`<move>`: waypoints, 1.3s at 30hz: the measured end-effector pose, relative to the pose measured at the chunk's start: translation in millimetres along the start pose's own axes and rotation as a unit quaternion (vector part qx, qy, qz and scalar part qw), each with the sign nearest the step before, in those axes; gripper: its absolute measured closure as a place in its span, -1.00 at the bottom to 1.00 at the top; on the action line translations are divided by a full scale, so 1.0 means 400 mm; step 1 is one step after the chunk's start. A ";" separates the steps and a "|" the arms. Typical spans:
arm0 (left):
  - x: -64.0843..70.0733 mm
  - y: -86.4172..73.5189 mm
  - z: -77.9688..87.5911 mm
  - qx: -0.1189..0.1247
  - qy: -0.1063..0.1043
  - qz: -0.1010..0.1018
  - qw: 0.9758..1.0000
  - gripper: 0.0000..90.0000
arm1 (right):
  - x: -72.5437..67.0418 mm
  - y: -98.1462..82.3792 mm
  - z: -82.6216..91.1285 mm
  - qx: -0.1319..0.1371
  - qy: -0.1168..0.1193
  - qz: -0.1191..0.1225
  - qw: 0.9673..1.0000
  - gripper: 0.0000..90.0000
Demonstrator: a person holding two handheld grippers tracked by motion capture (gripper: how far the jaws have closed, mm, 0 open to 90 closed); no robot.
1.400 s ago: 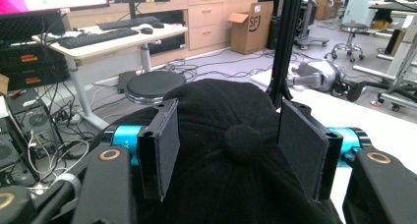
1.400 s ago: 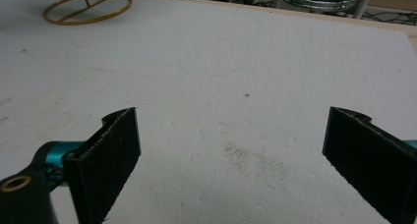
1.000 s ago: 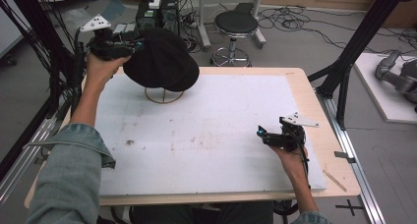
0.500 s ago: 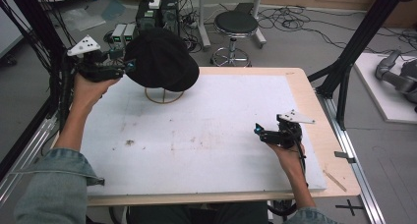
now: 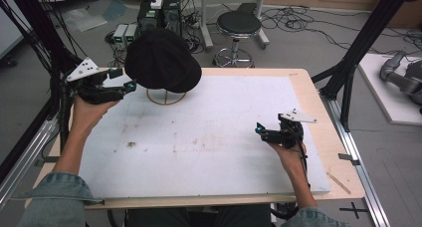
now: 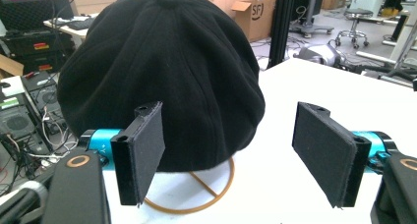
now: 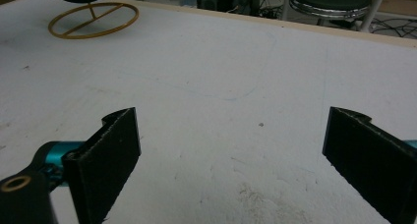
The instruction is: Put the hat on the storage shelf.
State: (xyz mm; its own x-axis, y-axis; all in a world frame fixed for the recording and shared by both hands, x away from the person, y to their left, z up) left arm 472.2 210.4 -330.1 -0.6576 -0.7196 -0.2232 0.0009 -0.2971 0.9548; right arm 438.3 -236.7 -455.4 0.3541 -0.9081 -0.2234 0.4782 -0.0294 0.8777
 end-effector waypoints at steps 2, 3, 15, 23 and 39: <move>0.013 -0.005 0.012 0.005 -0.003 0.001 1.000 -0.37 | -0.005 0.002 -0.005 -0.002 0.002 0.000 1.000 -0.85; 0.019 -0.009 0.017 0.007 -0.002 0.001 1.000 -0.37 | -0.005 0.003 -0.007 0.000 0.003 0.003 1.000 -0.85; 0.057 -0.083 0.080 0.009 0.020 0.018 1.000 -0.37 | -0.013 0.003 -0.020 -0.004 0.006 0.002 1.000 -0.84; 0.095 -0.152 0.094 0.011 0.039 0.033 0.999 -0.37 | -0.012 0.003 -0.018 -0.004 0.007 0.001 1.000 -0.85; 0.121 -0.200 0.105 0.008 0.040 0.030 0.999 -0.36 | -0.014 0.005 -0.016 -0.002 0.007 0.003 1.000 -0.84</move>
Point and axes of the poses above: each handheld gripper's, and its own axes: z roughly backward along the jaws, y roughly out of its top, x roughly to its right, the point moved 10 cm from there along -z, roughly forward along the jaws, and after that the axes turned 12 degrees about -z, right-handed, at the moved point
